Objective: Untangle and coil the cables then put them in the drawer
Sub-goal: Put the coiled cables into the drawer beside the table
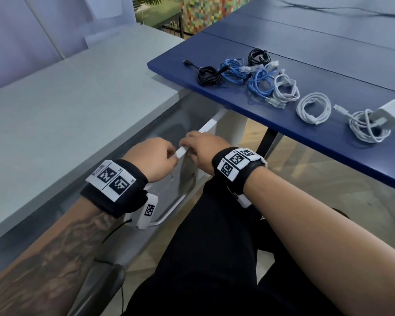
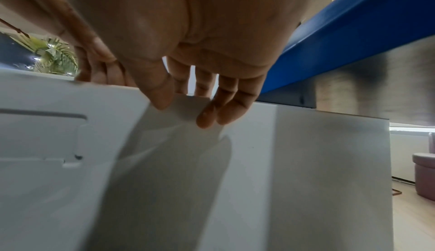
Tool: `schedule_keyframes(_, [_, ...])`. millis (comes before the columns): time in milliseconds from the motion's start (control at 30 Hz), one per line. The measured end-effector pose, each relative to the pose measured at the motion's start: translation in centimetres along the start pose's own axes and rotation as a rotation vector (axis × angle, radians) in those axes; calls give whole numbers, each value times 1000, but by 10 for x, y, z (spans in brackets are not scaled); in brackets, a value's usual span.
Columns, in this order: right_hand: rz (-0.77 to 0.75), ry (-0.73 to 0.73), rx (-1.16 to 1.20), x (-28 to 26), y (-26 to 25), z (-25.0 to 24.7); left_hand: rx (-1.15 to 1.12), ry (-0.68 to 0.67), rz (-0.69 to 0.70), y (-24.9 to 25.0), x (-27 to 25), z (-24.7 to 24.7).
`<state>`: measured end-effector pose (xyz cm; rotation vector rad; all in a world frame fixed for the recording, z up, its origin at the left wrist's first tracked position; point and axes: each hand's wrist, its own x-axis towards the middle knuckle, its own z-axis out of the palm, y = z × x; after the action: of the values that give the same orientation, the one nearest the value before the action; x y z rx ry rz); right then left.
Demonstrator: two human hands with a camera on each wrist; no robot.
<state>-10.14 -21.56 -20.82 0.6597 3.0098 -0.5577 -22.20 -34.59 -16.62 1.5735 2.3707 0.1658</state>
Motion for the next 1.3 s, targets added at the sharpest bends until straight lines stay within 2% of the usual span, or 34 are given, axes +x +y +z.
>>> schedule_keyframes(467, [67,-53,51,-49,15,-11,37,-138,101,36,6,-7])
schedule_keyframes(567, [84,2,23,-47,15,-21,-44,-29,139,39,21,-31])
schedule_keyframes(700, [47,328,-1,-44,22,-48,-204,288,236,48,60,-63])
schedule_keyframes(733, [49,394,-27,-43,24,-55,-207,341,269,50,73,-68])
schedule_keyframes(800, [72,467,-93,-40,30,-66,-178,363,316,51,99,-73])
schedule_keyframes(967, [96,404,-262,-38,47,-62,-72,209,317,50,140,-57])
schedule_keyframes(1133, [103,426,-236,-37,50,-60,-138,335,386,42,140,-41])
schedule_keyframes(1300, [96,422,-257,-39,52,-58,-199,435,488,6,106,-10])
